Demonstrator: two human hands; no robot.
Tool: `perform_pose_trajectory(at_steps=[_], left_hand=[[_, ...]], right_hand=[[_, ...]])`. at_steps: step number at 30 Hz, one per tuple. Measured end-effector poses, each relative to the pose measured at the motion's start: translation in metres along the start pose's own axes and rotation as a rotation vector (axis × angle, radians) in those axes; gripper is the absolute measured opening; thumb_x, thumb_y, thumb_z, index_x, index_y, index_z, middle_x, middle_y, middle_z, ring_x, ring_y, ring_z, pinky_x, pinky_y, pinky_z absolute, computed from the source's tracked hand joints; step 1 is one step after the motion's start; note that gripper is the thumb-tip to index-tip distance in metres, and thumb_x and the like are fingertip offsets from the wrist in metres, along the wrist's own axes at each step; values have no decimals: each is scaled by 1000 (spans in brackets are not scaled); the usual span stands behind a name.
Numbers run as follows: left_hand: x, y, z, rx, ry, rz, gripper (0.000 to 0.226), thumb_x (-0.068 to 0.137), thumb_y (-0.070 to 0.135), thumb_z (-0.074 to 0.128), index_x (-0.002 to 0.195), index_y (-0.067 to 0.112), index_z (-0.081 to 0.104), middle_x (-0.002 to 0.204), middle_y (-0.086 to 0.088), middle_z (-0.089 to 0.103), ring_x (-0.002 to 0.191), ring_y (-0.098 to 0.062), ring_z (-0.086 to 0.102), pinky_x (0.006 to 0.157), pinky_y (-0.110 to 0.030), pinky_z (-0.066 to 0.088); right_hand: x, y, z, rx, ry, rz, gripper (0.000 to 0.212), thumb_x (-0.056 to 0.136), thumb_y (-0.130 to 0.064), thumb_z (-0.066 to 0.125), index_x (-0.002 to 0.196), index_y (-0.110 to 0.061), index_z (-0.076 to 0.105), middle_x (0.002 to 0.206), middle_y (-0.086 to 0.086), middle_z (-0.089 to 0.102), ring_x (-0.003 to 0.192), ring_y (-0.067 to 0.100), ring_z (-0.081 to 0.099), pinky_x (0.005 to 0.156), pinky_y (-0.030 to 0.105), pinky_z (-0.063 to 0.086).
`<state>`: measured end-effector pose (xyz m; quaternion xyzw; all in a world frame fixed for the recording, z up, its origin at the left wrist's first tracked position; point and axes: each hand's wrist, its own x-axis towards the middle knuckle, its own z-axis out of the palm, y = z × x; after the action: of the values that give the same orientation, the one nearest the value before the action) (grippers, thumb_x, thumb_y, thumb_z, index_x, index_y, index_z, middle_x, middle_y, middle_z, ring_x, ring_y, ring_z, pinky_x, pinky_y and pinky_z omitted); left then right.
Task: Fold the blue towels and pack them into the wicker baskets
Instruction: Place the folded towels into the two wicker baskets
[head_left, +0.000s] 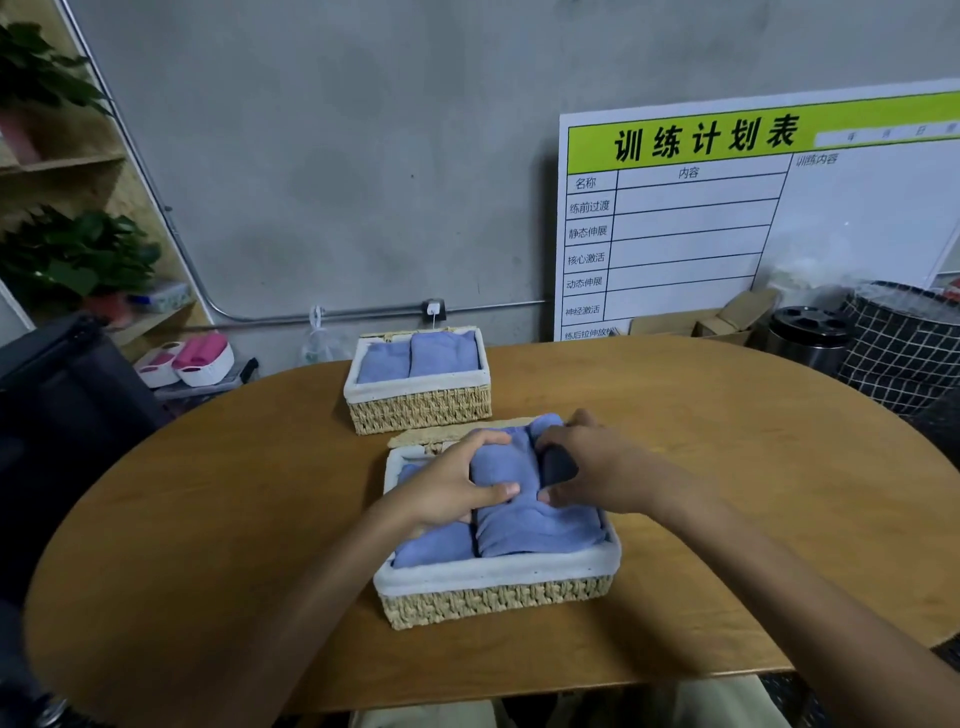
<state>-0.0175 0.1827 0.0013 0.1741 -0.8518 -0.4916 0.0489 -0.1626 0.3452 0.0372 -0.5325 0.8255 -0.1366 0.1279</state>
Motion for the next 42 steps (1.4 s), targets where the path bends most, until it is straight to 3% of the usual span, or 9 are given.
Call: perform_pose_trajectory(at_steps=[5, 7, 9, 13, 17, 23, 32, 37, 42], left_hand=[[-4, 7, -8, 694, 138, 110, 74, 83, 75, 55, 148, 41, 44, 128, 5, 39, 125, -18, 41, 104, -37, 41], [-12, 8, -13, 850, 233, 258, 79, 80, 84, 39, 147, 42, 45, 138, 6, 33, 133, -19, 32, 111, -40, 33], [-18, 5, -18, 850, 152, 355, 77, 86, 82, 34, 153, 43, 34, 162, 14, 14, 152, -14, 6, 122, -41, 12], [-29, -8, -12, 845, -120, 229, 79, 91, 76, 22, 158, 41, -1, 161, 27, -22, 145, 5, -29, 124, -42, -12], [-27, -13, -9, 906, -162, 209, 83, 87, 82, 13, 156, 43, -10, 158, 29, -29, 144, 6, -30, 123, -42, -15], [-23, -13, -7, 902, -260, 132, 83, 89, 78, 19, 155, 42, -15, 158, 27, -26, 143, 10, -27, 123, -40, -14], [-15, -1, -18, 861, -175, 144, 94, 81, 83, 43, 158, 45, 6, 162, 27, -4, 149, 3, 3, 119, -26, 7], [-15, -9, -15, 874, -251, 146, 96, 83, 83, 43, 156, 47, -6, 159, 31, -20, 143, 12, -12, 121, -31, 0], [-16, -16, -10, 892, -237, 142, 95, 85, 82, 43, 156, 46, -10, 157, 33, -23, 146, 9, -16, 124, -37, -5]], right_hand=[[1, 8, 3, -164, 94, -75, 59, 76, -54, 79, 125, -25, 62, 141, 1, 31, 122, 28, 43, 98, 41, 45], [-3, 14, 1, -188, 118, -162, 60, 79, -57, 75, 127, -24, 62, 147, -3, 31, 126, 27, 41, 100, 42, 43], [-8, 17, -1, -173, 141, -224, 61, 82, -56, 72, 131, -21, 62, 147, -5, 35, 130, 22, 39, 102, 40, 42], [-11, 23, 2, -128, 98, -263, 75, 85, -65, 60, 145, -21, 50, 156, -8, 36, 140, 14, 36, 112, 35, 37], [-11, 29, 5, -128, 18, -276, 83, 82, -72, 54, 148, -22, 47, 160, -7, 33, 143, 11, 35, 114, 24, 28], [-1, 31, 11, -266, -72, -290, 95, 77, -87, 34, 146, -24, 49, 156, -6, 41, 141, 13, 40, 114, 34, 30], [-7, 25, 3, -267, -78, -305, 90, 80, -77, 50, 151, -24, 41, 162, -8, 28, 145, 12, 30, 118, 34, 23], [-2, 33, 10, -292, -139, -292, 110, 67, -92, 25, 151, -23, 40, 163, -8, 26, 148, 11, 27, 118, 38, 23], [0, 27, 10, -355, -127, -284, 100, 71, -83, 47, 151, -24, 39, 163, -8, 25, 148, 12, 25, 118, 41, 18]])
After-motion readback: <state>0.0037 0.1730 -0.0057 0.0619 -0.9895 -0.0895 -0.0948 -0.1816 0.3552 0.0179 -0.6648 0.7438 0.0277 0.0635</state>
